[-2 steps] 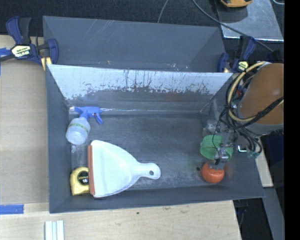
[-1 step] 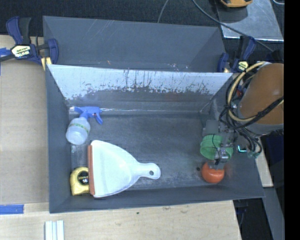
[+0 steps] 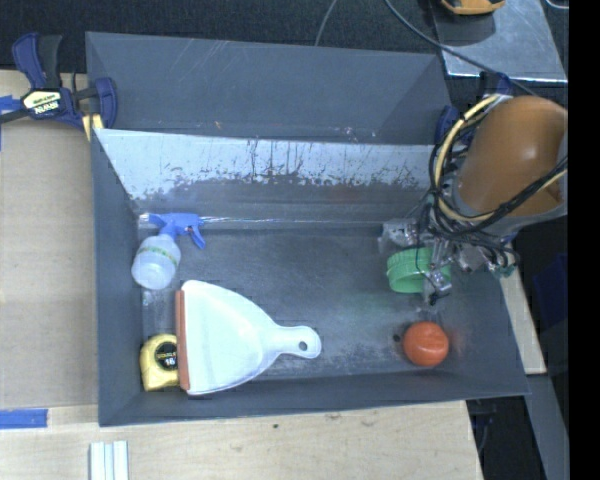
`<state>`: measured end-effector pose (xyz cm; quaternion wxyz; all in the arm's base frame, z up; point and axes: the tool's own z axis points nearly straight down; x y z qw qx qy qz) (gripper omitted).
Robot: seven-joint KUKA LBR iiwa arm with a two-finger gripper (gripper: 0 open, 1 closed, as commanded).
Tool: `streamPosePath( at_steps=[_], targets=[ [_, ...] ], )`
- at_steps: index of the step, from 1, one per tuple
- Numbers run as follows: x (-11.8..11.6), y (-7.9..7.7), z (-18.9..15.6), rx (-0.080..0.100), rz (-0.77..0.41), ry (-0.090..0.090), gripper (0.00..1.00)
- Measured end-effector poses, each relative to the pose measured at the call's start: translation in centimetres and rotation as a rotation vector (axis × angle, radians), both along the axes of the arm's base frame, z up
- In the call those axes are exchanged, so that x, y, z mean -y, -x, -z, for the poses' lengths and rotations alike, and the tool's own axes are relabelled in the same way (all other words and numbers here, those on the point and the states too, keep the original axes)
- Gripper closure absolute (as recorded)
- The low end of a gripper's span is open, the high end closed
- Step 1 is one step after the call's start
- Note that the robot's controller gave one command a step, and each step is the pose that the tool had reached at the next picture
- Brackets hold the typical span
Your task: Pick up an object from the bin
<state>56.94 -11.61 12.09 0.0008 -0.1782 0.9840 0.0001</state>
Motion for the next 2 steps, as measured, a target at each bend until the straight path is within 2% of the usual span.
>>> streamPosePath(
  at_steps=[1, 2],
  targets=[
    [-9.4, 3.3, -4.1, 0.002, 0.005, -0.004, 0.0],
    [-10.3, -3.2, -7.4, 0.011, 0.259, -0.006, 0.0]
  ],
)
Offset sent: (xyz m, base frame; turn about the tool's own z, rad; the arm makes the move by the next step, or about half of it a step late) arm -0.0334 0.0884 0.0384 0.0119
